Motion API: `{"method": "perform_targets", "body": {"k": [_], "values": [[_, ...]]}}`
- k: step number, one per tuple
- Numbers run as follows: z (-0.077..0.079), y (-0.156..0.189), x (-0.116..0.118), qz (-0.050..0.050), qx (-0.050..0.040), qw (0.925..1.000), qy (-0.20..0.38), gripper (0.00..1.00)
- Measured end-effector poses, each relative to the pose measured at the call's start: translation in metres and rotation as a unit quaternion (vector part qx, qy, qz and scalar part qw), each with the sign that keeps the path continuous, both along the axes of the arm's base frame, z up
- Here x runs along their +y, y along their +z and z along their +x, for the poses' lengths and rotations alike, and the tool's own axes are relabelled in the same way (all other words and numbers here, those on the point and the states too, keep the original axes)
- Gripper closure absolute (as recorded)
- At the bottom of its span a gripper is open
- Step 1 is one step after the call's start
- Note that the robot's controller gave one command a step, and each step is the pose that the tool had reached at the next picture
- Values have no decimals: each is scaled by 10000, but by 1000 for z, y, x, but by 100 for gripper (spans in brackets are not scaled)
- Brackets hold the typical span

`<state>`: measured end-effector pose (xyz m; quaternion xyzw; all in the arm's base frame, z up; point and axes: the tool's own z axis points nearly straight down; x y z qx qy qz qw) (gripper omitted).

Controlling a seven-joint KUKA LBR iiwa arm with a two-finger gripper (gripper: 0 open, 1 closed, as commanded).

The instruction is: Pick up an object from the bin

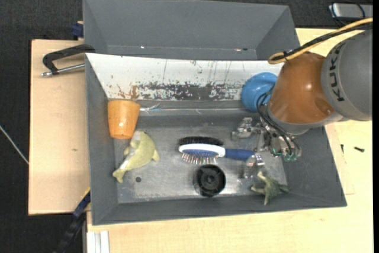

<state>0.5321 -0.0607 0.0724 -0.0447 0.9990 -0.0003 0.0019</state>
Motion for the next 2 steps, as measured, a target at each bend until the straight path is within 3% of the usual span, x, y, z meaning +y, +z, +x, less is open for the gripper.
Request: {"method": "perform_targets", "body": {"k": [1, 2], "values": [[3, 1, 0, 0, -43, 10000, -4, 100], [8, 260, 25, -18, -48, 9756, 2196, 100]]}}
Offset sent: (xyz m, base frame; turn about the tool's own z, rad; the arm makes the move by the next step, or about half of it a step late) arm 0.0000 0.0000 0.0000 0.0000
